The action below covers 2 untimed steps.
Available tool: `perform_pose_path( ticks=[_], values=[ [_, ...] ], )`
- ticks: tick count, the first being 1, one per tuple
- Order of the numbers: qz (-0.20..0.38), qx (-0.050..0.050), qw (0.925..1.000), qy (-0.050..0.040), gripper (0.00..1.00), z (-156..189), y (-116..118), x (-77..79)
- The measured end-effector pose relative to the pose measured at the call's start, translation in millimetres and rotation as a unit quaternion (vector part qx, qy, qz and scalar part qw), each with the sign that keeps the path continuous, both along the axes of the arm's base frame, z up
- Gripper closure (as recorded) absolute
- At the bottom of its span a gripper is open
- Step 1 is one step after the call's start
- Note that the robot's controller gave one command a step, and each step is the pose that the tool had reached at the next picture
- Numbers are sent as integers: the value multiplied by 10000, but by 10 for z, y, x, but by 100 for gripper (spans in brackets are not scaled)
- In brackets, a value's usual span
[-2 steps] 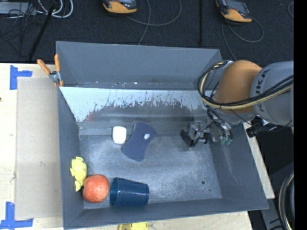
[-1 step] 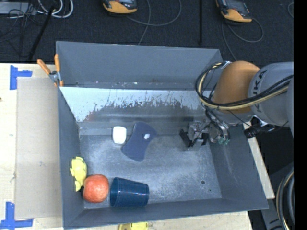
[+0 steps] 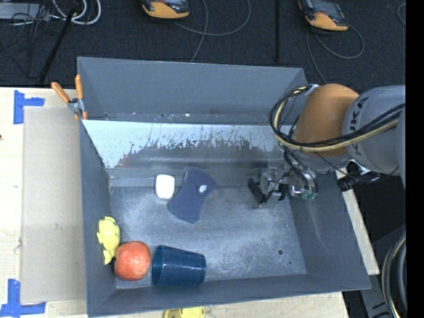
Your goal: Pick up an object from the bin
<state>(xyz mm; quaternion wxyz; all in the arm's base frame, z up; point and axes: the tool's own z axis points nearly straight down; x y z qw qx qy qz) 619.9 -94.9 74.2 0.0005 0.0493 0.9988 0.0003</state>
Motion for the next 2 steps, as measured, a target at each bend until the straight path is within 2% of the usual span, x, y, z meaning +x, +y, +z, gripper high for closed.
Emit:
perform_pose_path(
  ticks=[1, 2],
  values=[
    [119, 2, 9999, 24, 100, 578, 47, -87],
    [368, -15, 9993, -55, 100, 666, -128, -111]
  ],
)
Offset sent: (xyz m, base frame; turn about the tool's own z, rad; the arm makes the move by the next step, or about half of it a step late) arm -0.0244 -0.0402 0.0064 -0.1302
